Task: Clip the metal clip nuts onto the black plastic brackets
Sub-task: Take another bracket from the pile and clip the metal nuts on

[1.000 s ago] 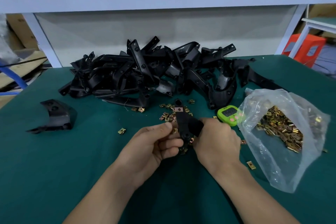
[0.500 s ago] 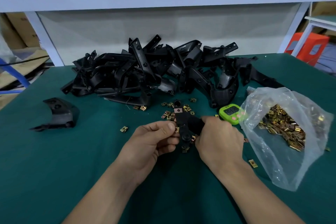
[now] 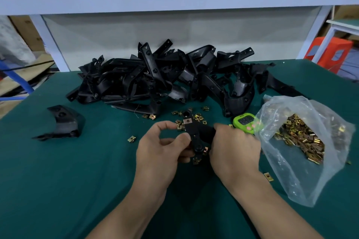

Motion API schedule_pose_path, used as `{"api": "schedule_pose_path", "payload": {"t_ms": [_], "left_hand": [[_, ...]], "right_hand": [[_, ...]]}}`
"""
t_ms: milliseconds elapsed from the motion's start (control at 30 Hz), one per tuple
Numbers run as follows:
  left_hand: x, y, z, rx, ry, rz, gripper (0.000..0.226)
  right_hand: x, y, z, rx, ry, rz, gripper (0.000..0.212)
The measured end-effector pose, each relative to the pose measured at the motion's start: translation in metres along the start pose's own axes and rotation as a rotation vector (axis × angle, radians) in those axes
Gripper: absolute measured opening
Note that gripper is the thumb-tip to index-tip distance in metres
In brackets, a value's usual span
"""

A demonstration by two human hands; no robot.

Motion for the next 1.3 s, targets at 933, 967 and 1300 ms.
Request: {"api": "schedule_pose_path", "payload": {"t_ms": [933,967,1300], "left_hand": [[0.011,-0.006,0.003,0.038,0.325,0.689,0.045],[0.013,-0.006,0.003,0.036,0.347,0.713,0.045],[0.022,-0.003,-0.014,0.084,0.4,0.59,0.016]], "right_hand": [[-0.011,-0.004,-0.017,-0.051,-0.005,0.569,0.027],[-0.012,-0.004,-0.018,-0.058,-0.008,0.576,0.029],[-0.011,-0.024,-0.037,-0.132,-0.106,0.777,0.064]]}}
Point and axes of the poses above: each hand's wrist, its own z-axis towards the middle knuckle, its own y-axis out of the palm, x = y × z, the point moved 9 cm from there along z, towards the middle knuckle, and after that the axes turned 6 degrees about y, right-handed, at the moved point
